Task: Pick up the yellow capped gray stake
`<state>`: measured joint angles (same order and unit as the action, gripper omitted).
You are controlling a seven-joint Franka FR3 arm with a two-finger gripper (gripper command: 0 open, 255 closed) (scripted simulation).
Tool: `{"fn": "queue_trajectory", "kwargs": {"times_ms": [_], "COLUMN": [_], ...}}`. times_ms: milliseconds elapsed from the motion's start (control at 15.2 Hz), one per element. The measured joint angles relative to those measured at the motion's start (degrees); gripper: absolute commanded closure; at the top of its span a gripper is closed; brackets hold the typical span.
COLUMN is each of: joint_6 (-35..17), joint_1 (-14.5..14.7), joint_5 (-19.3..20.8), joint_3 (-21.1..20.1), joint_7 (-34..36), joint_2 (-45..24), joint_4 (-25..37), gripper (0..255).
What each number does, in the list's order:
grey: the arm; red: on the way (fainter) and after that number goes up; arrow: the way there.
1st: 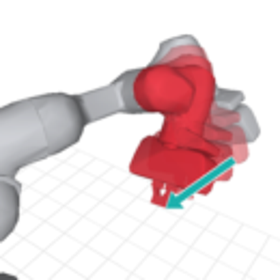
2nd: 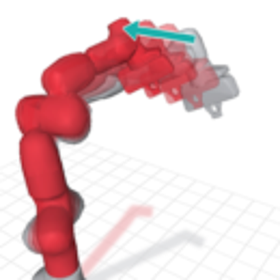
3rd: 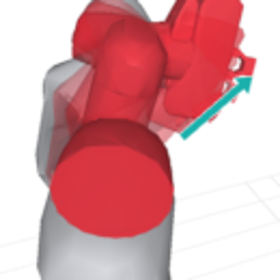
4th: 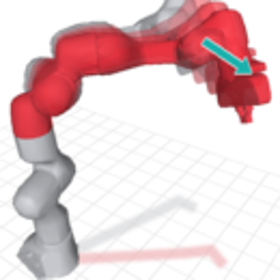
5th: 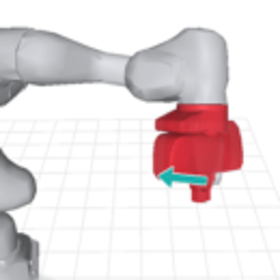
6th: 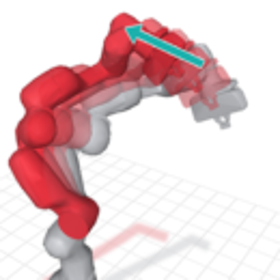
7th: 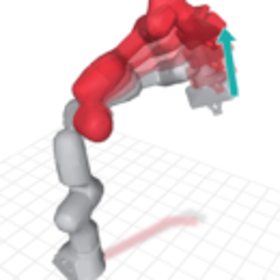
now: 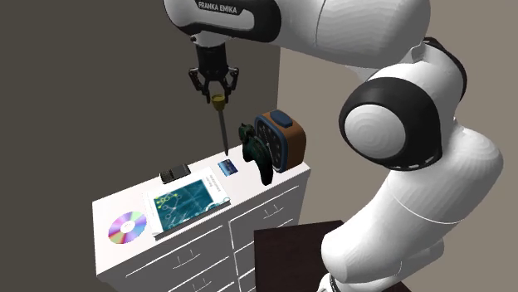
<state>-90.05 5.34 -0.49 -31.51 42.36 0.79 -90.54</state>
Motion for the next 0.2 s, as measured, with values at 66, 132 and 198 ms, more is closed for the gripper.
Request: {"fn": "queue_trajectory", "kwargs": {"times_ms": [66,132,198], "joint_6": [0.7,1.7,2.2], "joint_1": [0.0,0.1,0.1], "joint_5": [0.1,0.3,0.4], "joint_3": [0.0,-0.1,-0.1], "joint_7": [0.1,0.1,0.2], "joint_2": [-0.2,-0.6,-0.8], "joint_4": [0.9,2.2,2.9], "gripper": [255,255,255]}}
